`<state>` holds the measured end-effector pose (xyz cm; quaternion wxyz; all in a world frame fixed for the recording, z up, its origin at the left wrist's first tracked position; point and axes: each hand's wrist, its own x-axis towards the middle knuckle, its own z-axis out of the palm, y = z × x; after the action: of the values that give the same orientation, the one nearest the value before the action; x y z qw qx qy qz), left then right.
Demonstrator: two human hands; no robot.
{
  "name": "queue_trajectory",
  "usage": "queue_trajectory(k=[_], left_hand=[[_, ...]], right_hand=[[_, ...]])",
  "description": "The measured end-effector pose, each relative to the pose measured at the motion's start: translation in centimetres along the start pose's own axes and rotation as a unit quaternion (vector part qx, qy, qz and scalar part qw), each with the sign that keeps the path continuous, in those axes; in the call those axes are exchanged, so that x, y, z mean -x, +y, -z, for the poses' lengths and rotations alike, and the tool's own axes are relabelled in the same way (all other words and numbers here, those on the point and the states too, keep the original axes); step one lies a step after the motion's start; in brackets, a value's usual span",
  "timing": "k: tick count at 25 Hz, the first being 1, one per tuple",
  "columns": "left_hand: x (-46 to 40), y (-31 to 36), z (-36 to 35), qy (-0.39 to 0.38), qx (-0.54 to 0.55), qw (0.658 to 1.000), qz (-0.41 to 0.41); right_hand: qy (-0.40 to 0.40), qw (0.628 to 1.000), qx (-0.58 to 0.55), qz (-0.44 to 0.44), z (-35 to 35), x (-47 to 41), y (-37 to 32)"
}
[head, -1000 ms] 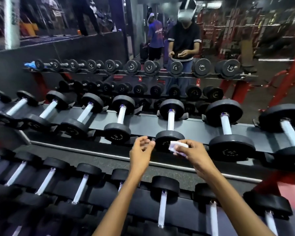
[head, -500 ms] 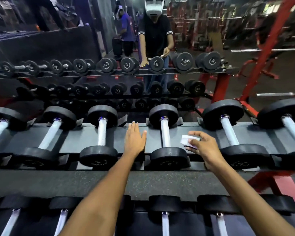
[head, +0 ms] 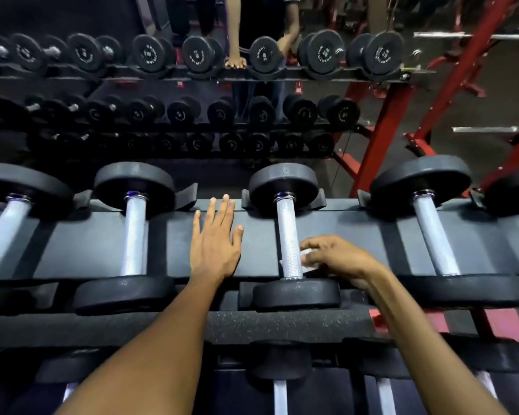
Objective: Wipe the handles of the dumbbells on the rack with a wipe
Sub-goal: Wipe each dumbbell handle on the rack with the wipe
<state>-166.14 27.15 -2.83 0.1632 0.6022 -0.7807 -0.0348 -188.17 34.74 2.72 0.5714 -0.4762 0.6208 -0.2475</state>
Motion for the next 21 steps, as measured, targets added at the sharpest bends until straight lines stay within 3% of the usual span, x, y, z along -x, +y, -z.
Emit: queue_trajectory(k=[2,4,6,9,11,14,17,21], left_hand=[[0.2,0.1,0.2,0.0,0.004,1.0,0.008],[0.0,0.1,0.2,-0.006,0.004,1.0,0.012],[-0.1,0.1,0.3,-0.005,0.007,1.0,0.016],[-0.1,0.2,0.5,0.0,0.018,1.0,0.017],[0.1,0.1,0.5,0.0,0.023,1.0,0.019],[0.0,0.2,0.5,0.005,0.027,0.999,0.019],[0.2,0.2,0.5,0.009,0.033,0.999,0.018],[0.0,0.1,0.4,0.012,0.04,0.999,0.023]], right_hand=[[-0.079,0.995,-0.057,-0.004,0.0,0.3,0.4],[-0.126,0.991,-0.046,0.001,1.5,1.5,0.5],[-0.102,0.995,0.01,0.014,1.9,2.0,0.5],[-0.133,0.991,-0.014,-0.003,0.5,1.3,0.1],[-0.138,0.99,0.04,-0.008,0.7,1.5,-0.3],[-0.076,0.989,0.126,-0.005,1.1,1.8,-1.1],[-0.097,0.992,0.08,-0.015,-0.2,1.8,-1.2],[-0.06,0.983,0.172,-0.015,1.2,2.6,-1.5]])
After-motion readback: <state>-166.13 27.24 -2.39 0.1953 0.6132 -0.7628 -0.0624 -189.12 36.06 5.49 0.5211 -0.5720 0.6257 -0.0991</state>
